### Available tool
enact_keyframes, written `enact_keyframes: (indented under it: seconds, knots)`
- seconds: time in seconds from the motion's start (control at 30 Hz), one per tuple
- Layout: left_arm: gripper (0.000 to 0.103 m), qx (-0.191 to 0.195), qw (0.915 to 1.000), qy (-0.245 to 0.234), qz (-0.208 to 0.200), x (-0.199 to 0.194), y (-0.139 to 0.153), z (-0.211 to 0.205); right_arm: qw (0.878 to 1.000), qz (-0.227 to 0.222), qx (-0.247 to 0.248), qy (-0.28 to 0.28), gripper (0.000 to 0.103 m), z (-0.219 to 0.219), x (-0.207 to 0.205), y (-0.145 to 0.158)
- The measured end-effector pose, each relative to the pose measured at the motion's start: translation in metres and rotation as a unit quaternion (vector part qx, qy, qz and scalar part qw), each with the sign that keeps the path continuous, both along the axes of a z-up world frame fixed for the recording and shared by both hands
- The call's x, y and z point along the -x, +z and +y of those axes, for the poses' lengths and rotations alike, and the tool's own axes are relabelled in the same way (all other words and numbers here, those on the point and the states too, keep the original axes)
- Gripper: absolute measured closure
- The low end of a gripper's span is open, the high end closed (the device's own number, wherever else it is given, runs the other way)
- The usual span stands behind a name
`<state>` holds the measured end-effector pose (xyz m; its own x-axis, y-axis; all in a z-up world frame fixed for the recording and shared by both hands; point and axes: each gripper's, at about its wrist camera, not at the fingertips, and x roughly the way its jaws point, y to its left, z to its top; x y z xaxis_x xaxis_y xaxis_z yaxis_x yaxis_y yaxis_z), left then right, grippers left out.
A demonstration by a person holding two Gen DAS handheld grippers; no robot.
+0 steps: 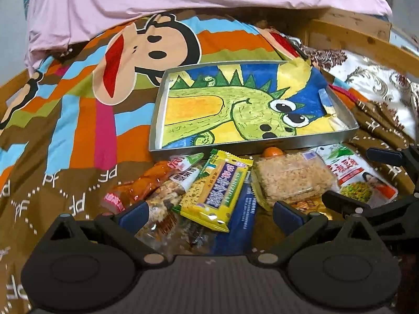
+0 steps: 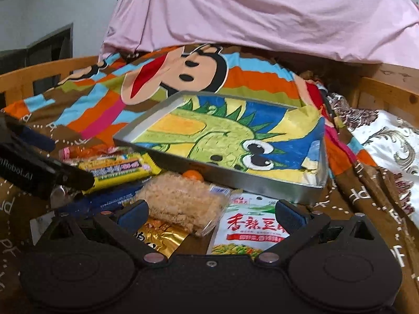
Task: Organize snacks
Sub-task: 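Move both tools forward toward the snacks in front of the metal tray, then grasp the yellow biscuit bar with the left tool while the right tool grasps the clear rice crispy bag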
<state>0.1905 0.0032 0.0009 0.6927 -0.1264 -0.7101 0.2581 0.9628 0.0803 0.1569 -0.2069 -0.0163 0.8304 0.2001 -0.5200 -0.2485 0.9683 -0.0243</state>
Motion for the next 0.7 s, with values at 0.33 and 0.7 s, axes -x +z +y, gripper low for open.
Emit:
enact_keyframes:
  seconds: [0.33,0.7]
  knots:
    - [0.000,-0.044,0.9966,-0.068,0.014,-0.041,0.000,0.002,0.998,0.023,0.027,0.045,0.001,0.023,-0.020,-0.016]
    - [0.001,0.006,0.9816,-0.191,0.006,-0.043,-0.021,0.004,0.978,0.020,0.072,0.194,0.001,0.013,-0.042,-0.014]
